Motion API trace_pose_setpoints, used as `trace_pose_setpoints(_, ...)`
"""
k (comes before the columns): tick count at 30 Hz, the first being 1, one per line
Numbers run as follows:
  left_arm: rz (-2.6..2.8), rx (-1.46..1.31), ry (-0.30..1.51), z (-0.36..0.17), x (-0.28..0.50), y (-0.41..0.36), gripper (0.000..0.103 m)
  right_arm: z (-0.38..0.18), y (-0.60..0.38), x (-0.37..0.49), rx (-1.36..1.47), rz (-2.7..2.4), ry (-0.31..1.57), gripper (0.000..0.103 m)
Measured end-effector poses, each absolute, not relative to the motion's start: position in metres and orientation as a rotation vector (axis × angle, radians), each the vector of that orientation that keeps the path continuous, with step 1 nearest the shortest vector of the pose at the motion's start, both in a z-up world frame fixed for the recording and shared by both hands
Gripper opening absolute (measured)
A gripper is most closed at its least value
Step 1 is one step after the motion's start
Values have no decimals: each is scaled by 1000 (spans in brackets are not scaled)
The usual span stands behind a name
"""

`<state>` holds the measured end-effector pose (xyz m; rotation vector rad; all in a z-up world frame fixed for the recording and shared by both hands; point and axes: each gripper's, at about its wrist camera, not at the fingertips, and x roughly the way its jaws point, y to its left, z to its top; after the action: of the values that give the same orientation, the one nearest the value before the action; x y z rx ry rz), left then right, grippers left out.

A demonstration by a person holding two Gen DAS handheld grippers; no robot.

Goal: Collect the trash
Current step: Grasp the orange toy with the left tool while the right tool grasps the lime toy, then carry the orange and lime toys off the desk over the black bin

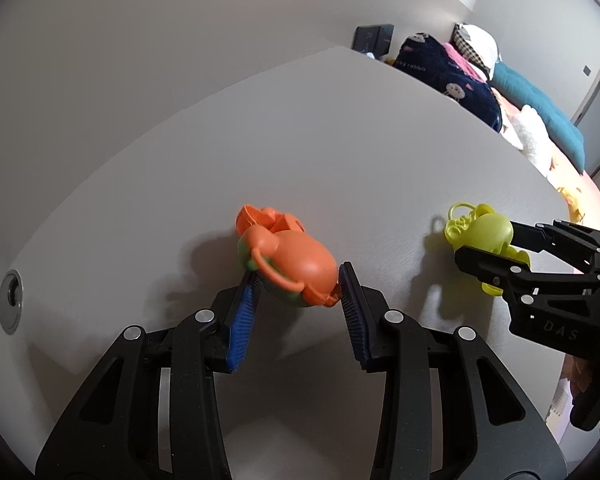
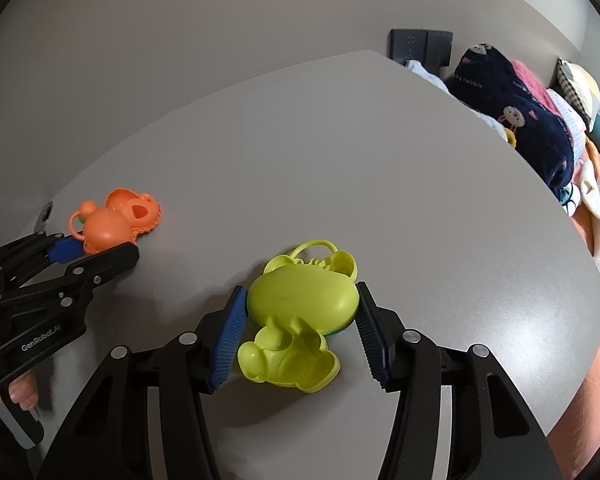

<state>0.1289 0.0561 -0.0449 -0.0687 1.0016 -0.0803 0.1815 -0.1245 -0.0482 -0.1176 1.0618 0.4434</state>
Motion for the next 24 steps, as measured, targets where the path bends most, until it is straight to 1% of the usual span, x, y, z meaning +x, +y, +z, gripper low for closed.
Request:
trace_pose_setpoints(10,-114,-37,952,-24,125,34,39,-17,-146,167,-70,427,1005,55)
trace_pose_setpoints(24,-198,34,912,-3,115,-20,39,7,-195,136,-18,365,955,55)
